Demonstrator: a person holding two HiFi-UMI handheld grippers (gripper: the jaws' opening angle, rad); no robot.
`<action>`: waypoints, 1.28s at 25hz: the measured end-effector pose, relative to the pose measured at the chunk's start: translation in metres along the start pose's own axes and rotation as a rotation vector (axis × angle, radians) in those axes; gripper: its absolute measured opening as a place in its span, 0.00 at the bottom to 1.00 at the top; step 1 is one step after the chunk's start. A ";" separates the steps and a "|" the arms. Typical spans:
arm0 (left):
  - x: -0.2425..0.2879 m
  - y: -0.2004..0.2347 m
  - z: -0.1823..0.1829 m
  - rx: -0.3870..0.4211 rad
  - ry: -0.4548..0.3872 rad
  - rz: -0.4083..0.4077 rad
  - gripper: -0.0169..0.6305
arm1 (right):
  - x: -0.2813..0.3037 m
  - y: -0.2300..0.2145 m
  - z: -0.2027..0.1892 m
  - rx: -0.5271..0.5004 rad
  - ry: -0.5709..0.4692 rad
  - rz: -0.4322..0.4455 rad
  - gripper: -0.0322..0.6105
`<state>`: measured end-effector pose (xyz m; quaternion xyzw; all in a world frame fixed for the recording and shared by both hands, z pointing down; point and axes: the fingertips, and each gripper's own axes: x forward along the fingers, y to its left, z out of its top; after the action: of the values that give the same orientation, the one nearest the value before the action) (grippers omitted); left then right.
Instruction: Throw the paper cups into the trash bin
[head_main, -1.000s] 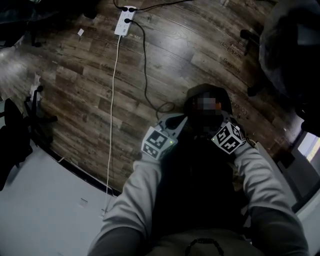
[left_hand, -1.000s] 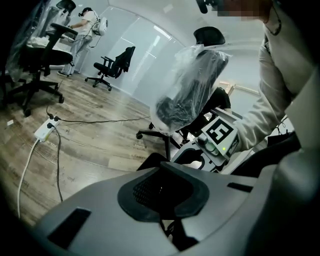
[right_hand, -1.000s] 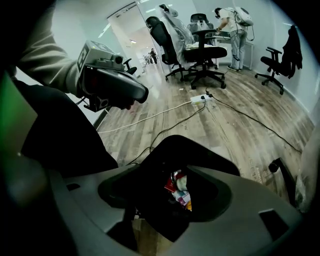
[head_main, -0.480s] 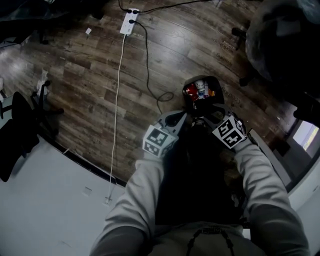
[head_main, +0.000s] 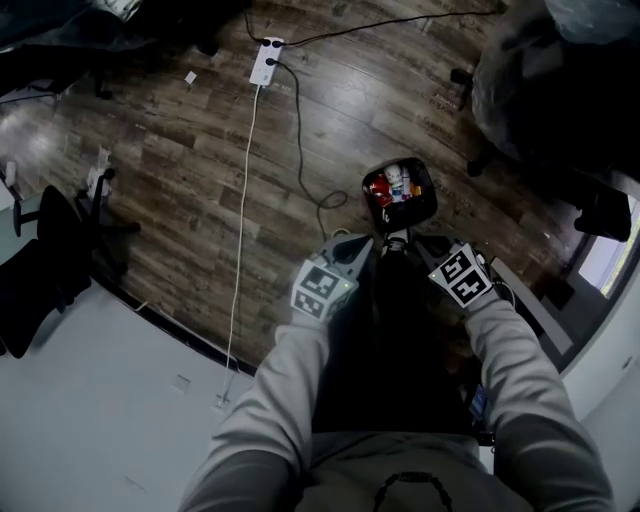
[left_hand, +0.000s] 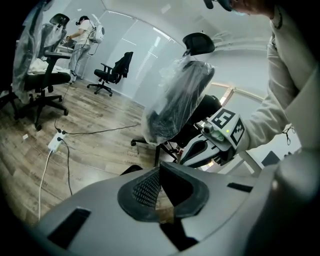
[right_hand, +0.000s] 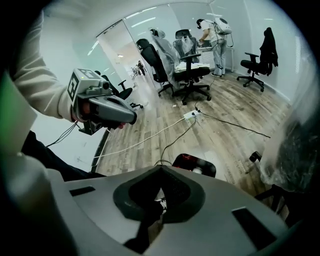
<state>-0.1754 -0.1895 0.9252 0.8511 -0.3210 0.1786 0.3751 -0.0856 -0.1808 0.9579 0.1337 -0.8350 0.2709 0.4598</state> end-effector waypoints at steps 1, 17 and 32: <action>0.000 -0.004 0.008 0.011 -0.005 -0.005 0.01 | -0.007 -0.001 0.005 0.004 -0.011 -0.009 0.08; -0.090 -0.078 0.196 0.252 -0.123 -0.090 0.01 | -0.214 0.010 0.124 0.015 -0.218 -0.190 0.08; -0.165 -0.199 0.333 0.420 -0.273 -0.224 0.01 | -0.407 0.062 0.199 0.030 -0.500 -0.366 0.08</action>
<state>-0.1389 -0.2707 0.5128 0.9566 -0.2283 0.0820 0.1612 -0.0333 -0.2551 0.5093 0.3512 -0.8802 0.1546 0.2793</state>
